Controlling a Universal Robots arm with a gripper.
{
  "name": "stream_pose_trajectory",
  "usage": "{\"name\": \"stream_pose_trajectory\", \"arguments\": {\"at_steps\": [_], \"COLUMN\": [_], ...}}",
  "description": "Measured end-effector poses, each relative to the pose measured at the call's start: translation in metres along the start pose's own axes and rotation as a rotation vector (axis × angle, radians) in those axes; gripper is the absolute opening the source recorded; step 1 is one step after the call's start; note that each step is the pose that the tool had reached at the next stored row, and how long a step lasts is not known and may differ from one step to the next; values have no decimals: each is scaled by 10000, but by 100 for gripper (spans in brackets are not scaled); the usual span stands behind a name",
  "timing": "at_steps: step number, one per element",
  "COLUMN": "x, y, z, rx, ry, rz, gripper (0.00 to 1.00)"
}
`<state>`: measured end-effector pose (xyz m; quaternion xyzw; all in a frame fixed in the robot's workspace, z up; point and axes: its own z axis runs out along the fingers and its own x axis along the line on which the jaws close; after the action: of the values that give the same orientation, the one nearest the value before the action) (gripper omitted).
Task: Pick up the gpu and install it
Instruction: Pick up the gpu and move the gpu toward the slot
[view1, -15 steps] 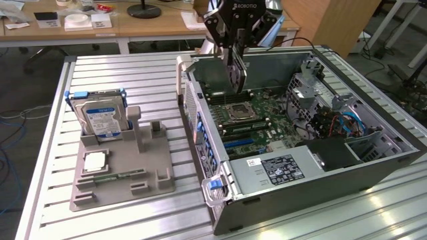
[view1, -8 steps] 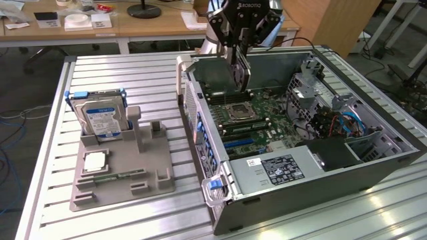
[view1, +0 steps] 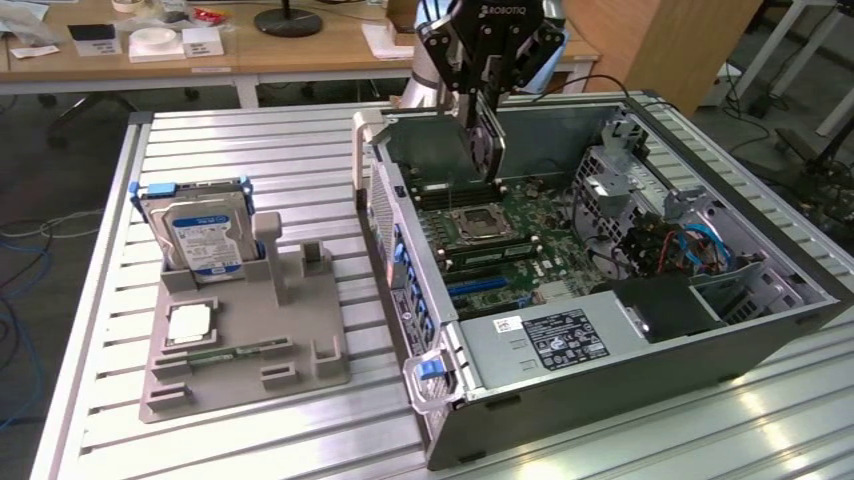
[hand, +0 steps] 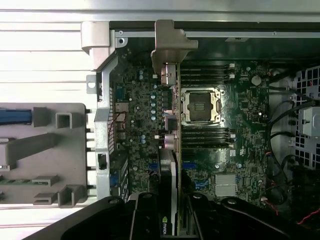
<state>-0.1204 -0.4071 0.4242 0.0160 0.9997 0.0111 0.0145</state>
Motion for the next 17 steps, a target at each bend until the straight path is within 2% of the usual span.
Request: {"name": "stream_pose_trajectory", "arguments": {"at_steps": [5,17], "x": [-1,-164], "y": [0,12], "z": [0,5], "rx": [0,0], "ry": [0,0], "rz": [-1,0], "gripper": [27,27]}}
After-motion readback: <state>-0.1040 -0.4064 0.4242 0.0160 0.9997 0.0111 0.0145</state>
